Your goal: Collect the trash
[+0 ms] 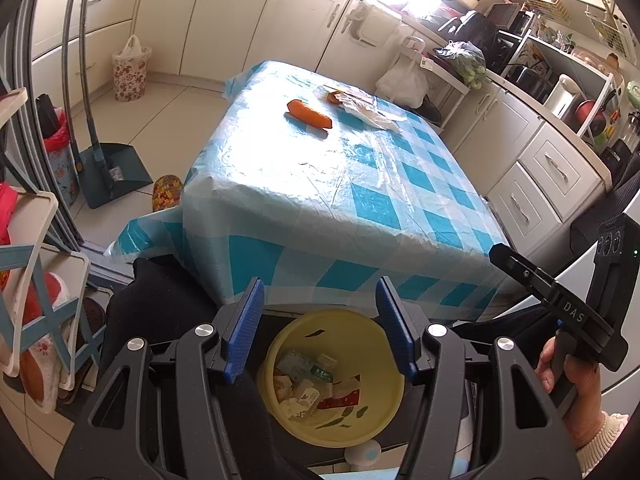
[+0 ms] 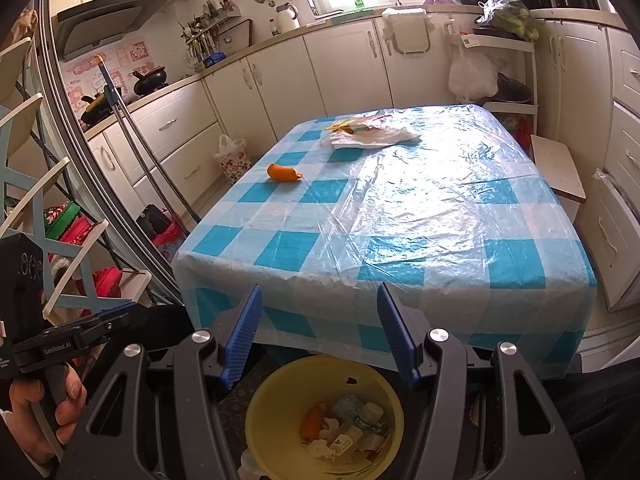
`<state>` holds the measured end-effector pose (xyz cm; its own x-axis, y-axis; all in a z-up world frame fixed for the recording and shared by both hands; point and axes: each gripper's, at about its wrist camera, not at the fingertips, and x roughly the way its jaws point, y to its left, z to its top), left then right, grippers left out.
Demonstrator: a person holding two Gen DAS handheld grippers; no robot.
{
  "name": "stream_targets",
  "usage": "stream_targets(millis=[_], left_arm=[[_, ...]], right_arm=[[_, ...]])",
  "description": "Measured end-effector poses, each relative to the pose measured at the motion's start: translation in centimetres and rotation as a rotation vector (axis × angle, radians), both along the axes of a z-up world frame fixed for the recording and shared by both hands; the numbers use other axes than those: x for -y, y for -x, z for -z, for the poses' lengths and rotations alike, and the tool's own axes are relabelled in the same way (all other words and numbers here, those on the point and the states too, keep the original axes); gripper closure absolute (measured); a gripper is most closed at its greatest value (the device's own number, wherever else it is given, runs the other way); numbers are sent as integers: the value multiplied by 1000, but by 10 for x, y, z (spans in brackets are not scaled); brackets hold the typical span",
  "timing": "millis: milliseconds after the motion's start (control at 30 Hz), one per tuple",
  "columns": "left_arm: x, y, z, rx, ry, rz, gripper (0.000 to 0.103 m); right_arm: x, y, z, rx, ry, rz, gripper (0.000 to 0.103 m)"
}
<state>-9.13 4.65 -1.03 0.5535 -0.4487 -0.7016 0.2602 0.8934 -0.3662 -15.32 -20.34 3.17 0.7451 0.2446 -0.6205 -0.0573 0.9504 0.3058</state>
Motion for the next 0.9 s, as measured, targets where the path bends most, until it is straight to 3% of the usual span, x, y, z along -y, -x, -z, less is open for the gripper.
stream_targets(millis=[900], left_arm=[[-1, 2, -1, 10, 11, -4, 44]], right_arm=[[-12, 5, -6, 45, 9, -31, 39]])
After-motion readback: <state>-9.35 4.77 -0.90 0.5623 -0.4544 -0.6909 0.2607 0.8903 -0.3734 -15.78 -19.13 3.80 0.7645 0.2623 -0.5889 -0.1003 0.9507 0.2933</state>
